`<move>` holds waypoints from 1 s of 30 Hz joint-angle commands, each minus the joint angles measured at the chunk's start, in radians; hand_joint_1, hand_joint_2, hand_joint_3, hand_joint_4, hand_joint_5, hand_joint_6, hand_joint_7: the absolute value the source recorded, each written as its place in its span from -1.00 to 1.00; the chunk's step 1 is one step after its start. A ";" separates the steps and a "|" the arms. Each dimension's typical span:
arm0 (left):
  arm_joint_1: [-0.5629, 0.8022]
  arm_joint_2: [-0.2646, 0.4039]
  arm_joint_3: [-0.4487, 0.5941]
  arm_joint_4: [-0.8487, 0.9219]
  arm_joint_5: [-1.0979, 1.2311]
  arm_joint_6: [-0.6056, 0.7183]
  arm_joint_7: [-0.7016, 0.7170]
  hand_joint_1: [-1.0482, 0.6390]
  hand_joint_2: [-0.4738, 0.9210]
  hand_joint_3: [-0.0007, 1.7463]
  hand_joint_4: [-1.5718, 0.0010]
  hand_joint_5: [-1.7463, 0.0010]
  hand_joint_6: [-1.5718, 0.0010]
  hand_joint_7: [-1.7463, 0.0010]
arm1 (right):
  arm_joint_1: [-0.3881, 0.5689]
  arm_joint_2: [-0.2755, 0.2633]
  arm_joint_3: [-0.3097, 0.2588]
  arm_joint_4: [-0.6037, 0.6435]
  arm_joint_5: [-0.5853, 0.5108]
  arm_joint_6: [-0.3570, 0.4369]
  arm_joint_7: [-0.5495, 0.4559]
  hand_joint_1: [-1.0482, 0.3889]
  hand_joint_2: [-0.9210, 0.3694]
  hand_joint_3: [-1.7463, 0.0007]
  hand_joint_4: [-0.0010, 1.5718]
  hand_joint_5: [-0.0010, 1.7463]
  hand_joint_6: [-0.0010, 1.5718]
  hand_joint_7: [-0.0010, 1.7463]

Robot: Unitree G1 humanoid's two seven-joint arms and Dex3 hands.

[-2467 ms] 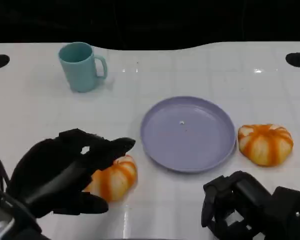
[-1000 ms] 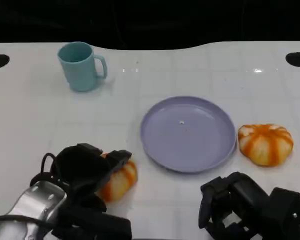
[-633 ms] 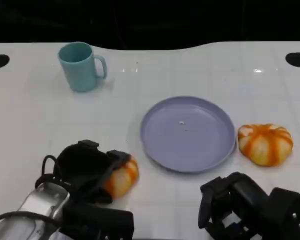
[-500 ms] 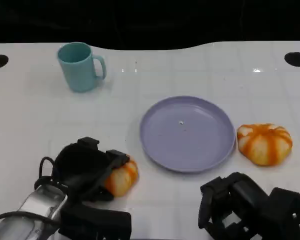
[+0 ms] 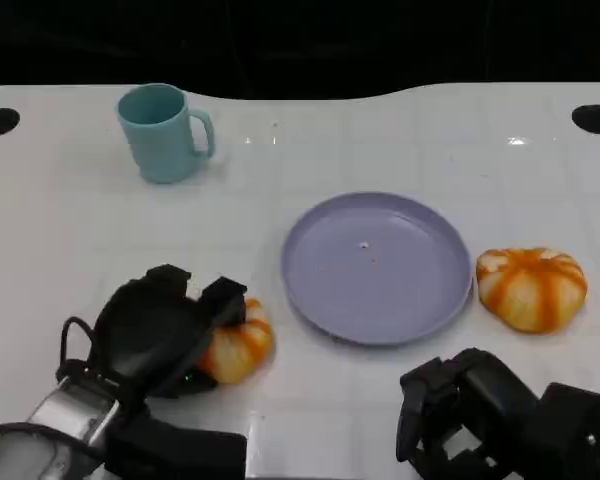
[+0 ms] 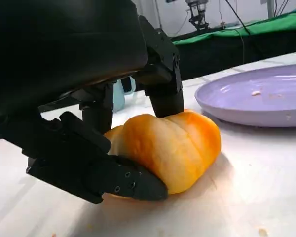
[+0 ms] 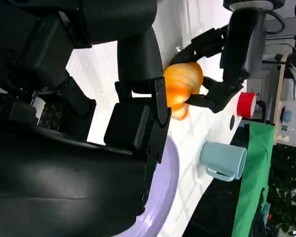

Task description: Grasp the bread from the table and place it into the plate.

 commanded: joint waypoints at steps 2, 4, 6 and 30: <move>-0.012 0.035 0.015 -0.028 -0.017 -0.016 0.021 -0.08 0.67 -0.13 0.03 -1.00 0.17 -0.80 | 0.000 -0.008 -0.009 0.014 0.016 -0.013 0.006 -1.00 0.21 -0.53 0.97 0.48 1.00 0.21; -0.005 0.037 0.022 -0.047 -0.021 -0.015 0.026 -0.08 0.66 -0.12 0.03 -1.00 0.16 -0.80 | 0.010 -0.008 -0.010 0.004 0.019 -0.009 0.005 -1.00 0.21 -0.53 0.97 0.48 1.00 0.21; 0.007 0.035 0.031 -0.066 -0.023 -0.020 0.056 -0.08 0.63 -0.07 0.00 -1.00 0.14 -0.83 | 0.014 -0.010 -0.011 0.005 0.024 -0.017 0.008 -1.00 0.21 -0.54 0.96 0.49 1.00 0.21; -0.018 -0.009 0.097 -0.290 -0.126 -0.089 -0.029 -0.09 0.59 -0.08 -0.02 -1.00 0.26 -1.00 | 0.019 -0.019 -0.013 -0.005 0.023 0.005 0.010 -1.00 0.29 -0.58 0.97 0.50 1.00 0.23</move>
